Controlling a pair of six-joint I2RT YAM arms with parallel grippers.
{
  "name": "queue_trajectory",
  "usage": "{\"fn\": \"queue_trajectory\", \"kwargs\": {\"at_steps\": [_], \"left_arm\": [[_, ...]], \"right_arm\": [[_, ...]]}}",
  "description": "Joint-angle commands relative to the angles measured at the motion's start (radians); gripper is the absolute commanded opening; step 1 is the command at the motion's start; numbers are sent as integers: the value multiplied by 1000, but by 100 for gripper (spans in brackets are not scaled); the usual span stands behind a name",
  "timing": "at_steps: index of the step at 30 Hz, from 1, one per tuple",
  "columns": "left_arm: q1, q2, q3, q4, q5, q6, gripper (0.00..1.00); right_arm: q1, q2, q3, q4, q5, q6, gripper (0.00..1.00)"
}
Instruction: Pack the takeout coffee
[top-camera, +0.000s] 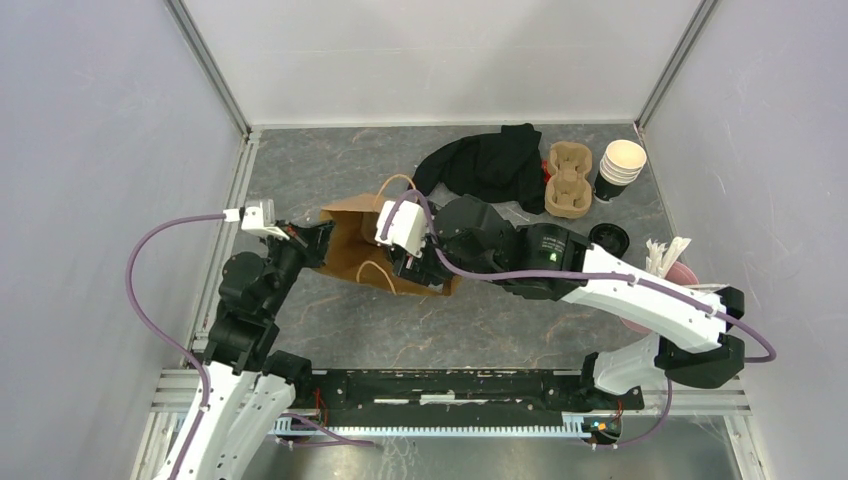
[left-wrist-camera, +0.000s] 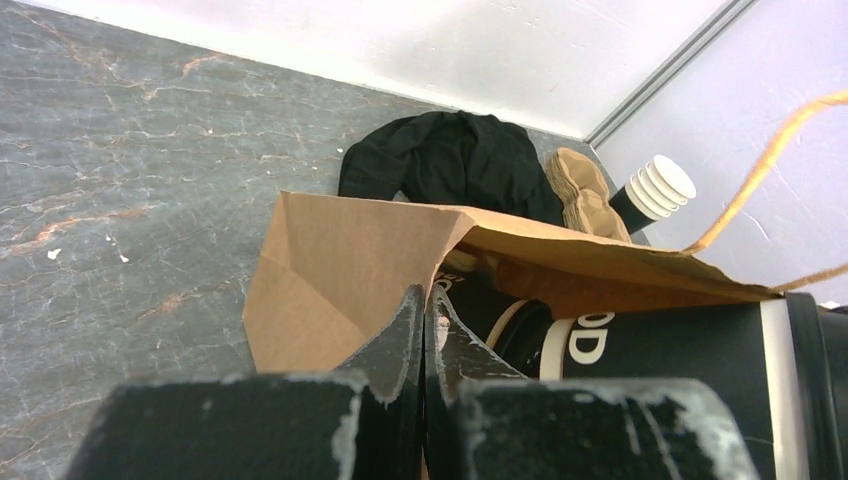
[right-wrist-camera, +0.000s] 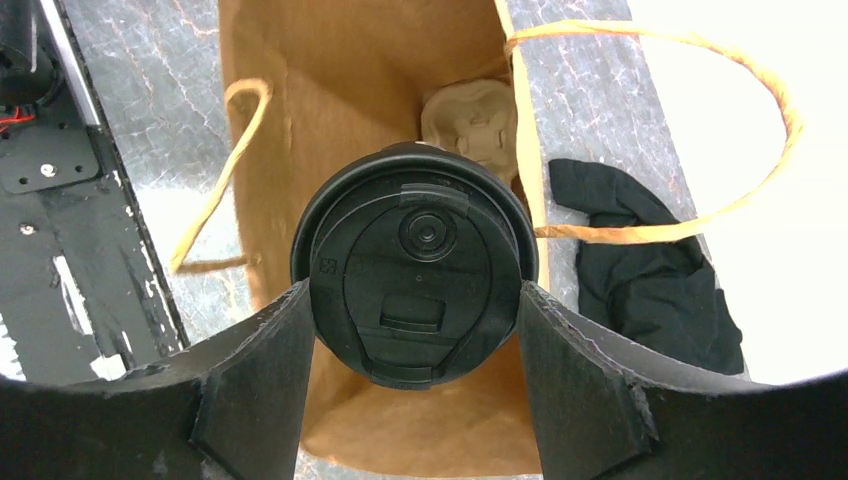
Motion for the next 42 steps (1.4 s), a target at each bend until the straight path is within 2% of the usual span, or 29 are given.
{"fn": "queue_trajectory", "kwargs": {"at_steps": [1,9,22,31,42], "left_arm": [[2,-39,-42,108,15,17,2],[2,-44,-84,165,-5,12,2],[2,-13,-19,10,-17,-56,2],[2,-92,-72,19,15,-87,2],[2,-135,-118,38,63,-99,2]], "right_arm": [[11,-29,-23,91,79,-13,0],[19,-85,-174,184,80,-26,0],[22,-138,-332,319,44,-206,0],[23,-91,-372,412,27,-309,0],[47,-38,-406,476,85,-355,0]]}}
